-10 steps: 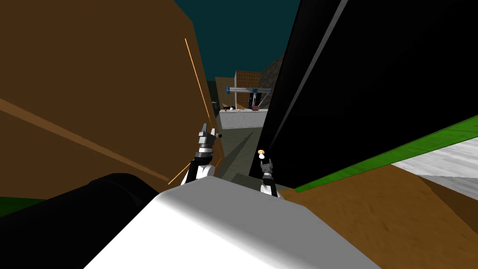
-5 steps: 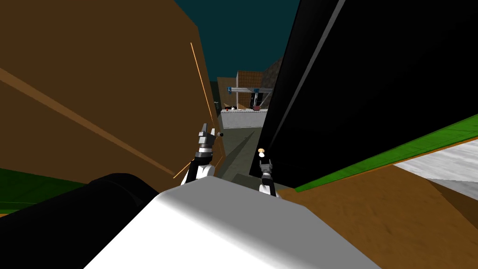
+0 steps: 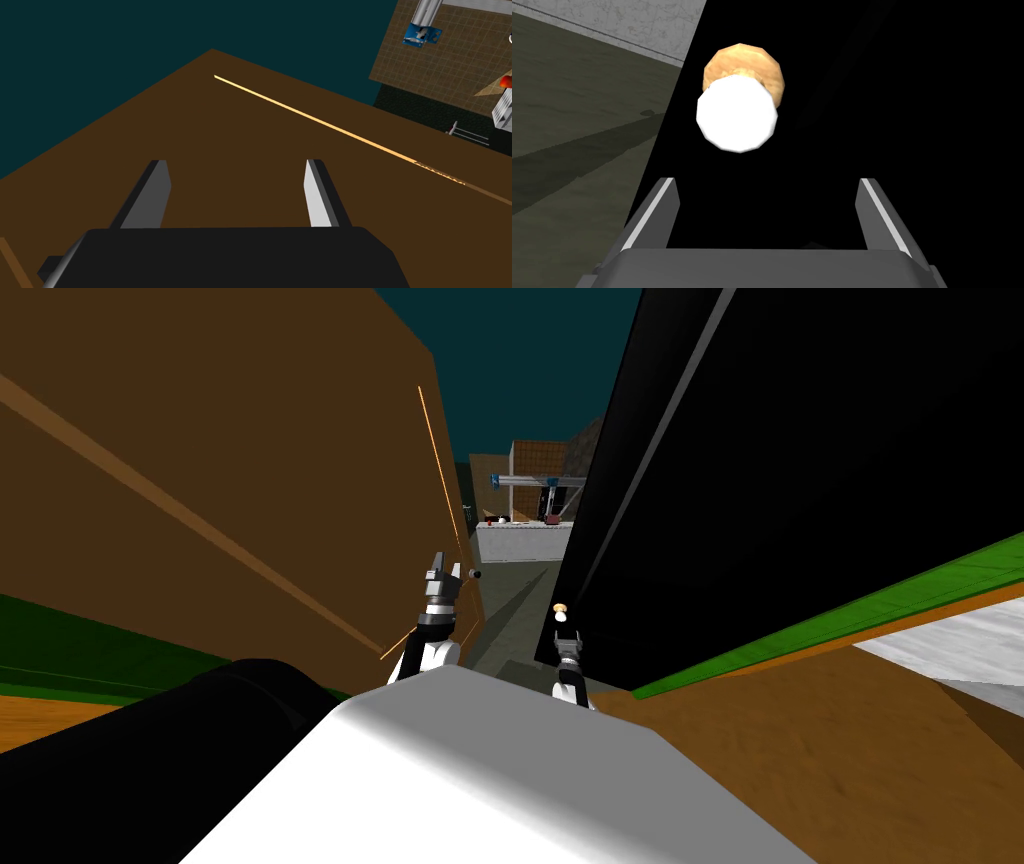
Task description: Push the door open
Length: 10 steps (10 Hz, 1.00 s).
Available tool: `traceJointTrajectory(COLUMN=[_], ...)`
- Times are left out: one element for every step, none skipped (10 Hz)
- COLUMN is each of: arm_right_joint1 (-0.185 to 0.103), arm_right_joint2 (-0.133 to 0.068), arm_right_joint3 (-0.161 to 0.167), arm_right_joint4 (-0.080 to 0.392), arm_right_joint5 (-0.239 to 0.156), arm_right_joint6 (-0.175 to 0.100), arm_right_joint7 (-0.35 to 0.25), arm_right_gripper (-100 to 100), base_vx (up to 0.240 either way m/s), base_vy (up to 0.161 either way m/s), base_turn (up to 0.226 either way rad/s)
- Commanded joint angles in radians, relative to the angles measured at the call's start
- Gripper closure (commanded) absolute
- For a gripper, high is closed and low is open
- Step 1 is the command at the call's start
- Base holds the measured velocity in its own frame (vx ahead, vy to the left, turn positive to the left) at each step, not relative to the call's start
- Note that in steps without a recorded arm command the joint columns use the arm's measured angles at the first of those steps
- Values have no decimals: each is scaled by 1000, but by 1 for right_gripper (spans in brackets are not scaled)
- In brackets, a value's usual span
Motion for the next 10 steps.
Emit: traceJointTrajectory(arm_right_joint1=[7, 7, 10, 14, 14, 17, 20, 20, 22, 24], arm_right_joint2=[8, 8, 13, 19, 19, 24, 29, 29, 33, 38], arm_right_joint3=[7, 7, 12, 17, 17, 21, 25, 25, 28, 31], arm_right_joint4=[-14, -14, -21, -27, -27, -33, -39, -39, -44, -48], arm_right_joint5=[-22, -22, -35, -48, -48, -59, -70, -70, -80, -89], arm_right_joint6=[3, 3, 4, 5, 5, 6, 7, 7, 7, 8], arm_right_joint7=[-50, -65, -102, -128, -141, -175, -204, -209, -239, -266], arm_right_gripper=[-100, -100, -100, -100, -100, -100, -100, -100, -100, -100], base_vx=[-60, -55, -51, -61, -47, -43, -56, -39, -31, -39], base_vy=[-29, -21, -11, -12, -14, -19, -21, -16, -11, -14], base_turn=[81, 24, 32, 65, 24, 33, 65, 16, 19, 41])
